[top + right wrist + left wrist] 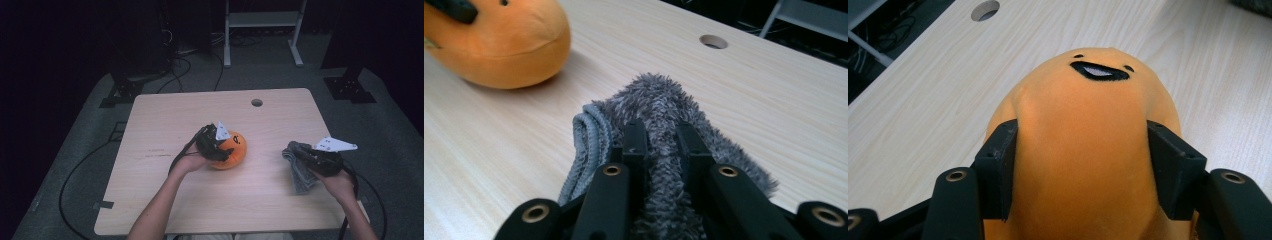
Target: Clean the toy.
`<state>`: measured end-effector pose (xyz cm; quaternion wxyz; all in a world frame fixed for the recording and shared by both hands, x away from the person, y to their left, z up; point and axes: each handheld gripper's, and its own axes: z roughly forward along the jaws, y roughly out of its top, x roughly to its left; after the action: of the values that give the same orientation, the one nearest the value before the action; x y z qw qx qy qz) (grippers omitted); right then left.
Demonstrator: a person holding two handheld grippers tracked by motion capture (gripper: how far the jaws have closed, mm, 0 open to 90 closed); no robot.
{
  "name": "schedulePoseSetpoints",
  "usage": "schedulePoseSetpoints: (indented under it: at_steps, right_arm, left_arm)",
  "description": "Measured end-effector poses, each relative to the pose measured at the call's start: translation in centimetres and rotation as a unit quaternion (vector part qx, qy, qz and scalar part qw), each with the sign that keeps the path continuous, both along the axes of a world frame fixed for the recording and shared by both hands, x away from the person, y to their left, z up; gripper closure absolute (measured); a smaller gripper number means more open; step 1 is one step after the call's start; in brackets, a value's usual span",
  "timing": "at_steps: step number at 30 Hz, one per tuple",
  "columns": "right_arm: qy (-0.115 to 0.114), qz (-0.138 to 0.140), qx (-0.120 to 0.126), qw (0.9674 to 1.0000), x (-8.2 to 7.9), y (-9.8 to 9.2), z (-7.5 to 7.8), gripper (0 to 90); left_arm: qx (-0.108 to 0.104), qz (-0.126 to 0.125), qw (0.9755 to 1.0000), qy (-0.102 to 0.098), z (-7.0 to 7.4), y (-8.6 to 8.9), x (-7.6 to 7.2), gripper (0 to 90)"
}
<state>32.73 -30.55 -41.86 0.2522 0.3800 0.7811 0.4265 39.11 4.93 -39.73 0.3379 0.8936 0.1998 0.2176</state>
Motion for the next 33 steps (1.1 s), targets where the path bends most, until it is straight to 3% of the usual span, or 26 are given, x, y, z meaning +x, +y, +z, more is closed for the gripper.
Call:
schedulePoseSetpoints:
  at_steps: [1,3,5,6,7,8,9,11,13,23,33]
  right_arm:
    - [0.004,0.001,0.009,1.0000,0.1,-0.2,-0.1,74.9]
    - [0.017,0.000,-0.003,0.9999,0.5,0.2,-0.6,65.5]
    - [0.044,0.031,0.023,0.9983,1.0,0.6,-1.5,55.2]
    - [0.044,0.031,0.023,0.9983,1.0,0.6,-1.5,55.2]
    - [0.056,0.053,0.051,0.9957,1.2,1.0,-1.8,50.9]
    - [0.056,0.053,0.051,0.9957,1.2,1.0,-1.8,50.9]
    - [0.061,0.063,0.087,0.9923,1.4,0.9,-1.7,49.3]
    - [0.056,0.064,0.100,0.9914,1.4,0.7,-1.6,48.5]
    - [0.056,0.062,0.103,0.9912,1.3,0.5,-1.5,48.3]
    - [0.053,0.059,0.095,0.9924,0.6,0.1,-1.4,46.4]
    - [0.051,0.059,0.090,0.9929,-0.1,-0.3,-1.5,42.9]
  left_arm:
    - [-0.007,0.000,1.0000,0.004,-0.1,0.2,0.0,36.2]
    - [-0.013,0.002,0.9999,0.007,-0.1,0.4,0.0,32.9]
    - [-0.020,-0.001,0.9997,0.011,-0.1,0.6,0.0,28.9]
    - [-0.020,-0.001,0.9997,0.011,-0.1,0.6,0.0,27.0]
    - [-0.026,-0.002,0.9996,0.012,0.0,0.7,0.0,25.5]
    - [-0.029,-0.001,0.9995,0.015,0.1,0.9,0.0,25.5]
    - [-0.046,-0.001,0.9988,0.017,0.3,1.1,0.0,23.1]
    - [-0.057,-0.002,0.9983,0.015,0.5,1.3,0.0,23.2]
    - [-0.074,-0.005,0.9971,0.016,1.3,1.6,-0.2,21.8]
    - [-0.080,-0.007,0.9967,0.011,1.8,2.3,-1.2,18.0]
    - [-0.098,0.006,0.9951,0.013,1.4,4.7,-2.6,14.3]
